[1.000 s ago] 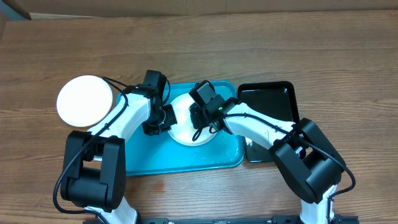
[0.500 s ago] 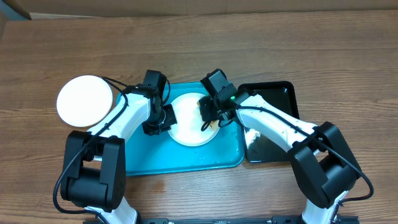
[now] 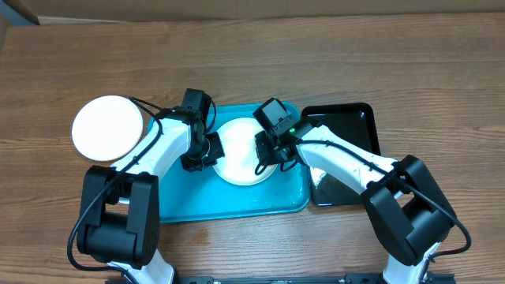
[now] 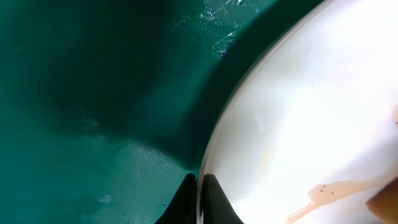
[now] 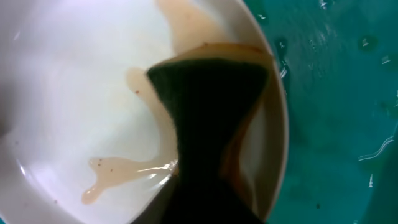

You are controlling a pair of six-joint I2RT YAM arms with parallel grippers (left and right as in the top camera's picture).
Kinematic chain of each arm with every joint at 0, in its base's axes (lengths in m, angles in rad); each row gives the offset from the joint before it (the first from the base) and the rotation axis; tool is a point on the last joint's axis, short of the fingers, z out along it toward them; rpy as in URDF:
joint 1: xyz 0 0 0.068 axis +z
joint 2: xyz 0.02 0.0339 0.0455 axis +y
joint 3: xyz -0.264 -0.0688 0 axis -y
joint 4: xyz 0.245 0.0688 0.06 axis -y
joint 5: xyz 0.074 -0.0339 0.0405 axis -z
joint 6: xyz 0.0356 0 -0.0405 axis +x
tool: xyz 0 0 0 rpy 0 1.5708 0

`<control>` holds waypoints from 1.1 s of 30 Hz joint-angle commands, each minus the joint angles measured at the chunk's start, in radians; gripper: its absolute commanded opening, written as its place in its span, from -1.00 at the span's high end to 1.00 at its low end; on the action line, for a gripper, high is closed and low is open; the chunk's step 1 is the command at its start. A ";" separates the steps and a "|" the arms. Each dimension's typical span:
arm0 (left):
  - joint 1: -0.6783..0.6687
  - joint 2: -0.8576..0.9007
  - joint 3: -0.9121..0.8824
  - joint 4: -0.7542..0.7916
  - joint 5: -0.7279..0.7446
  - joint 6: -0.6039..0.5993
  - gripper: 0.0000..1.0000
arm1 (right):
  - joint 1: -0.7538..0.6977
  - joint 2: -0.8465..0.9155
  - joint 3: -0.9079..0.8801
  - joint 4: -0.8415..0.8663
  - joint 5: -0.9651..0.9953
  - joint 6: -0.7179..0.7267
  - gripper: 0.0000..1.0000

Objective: Clean dirty plates on tray and stack at the side
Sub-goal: 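Scrub the white plate with the sponge while left gripper holds rim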

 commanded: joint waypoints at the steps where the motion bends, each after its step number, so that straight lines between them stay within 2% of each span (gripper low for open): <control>1: -0.006 -0.005 0.005 -0.001 -0.033 0.016 0.91 | 0.016 0.009 -0.005 -0.031 0.055 0.032 0.85; 6: -0.006 -0.005 0.005 -0.001 -0.033 0.016 0.92 | 0.035 0.013 -0.005 -0.090 0.175 0.064 0.92; 12: -0.006 -0.005 0.005 0.000 -0.033 0.016 0.92 | 0.037 0.026 -0.005 -0.091 0.166 0.154 0.92; 20: -0.006 -0.005 0.005 0.006 -0.033 0.016 0.92 | 0.037 0.127 -0.005 -0.002 -0.034 0.185 0.92; 25: -0.006 -0.005 0.005 0.007 -0.033 0.016 0.92 | 0.037 0.134 -0.003 0.105 -0.212 0.125 0.92; 33: -0.006 -0.005 0.005 0.007 -0.033 0.016 0.92 | 0.028 0.123 0.007 0.198 -0.289 0.090 0.92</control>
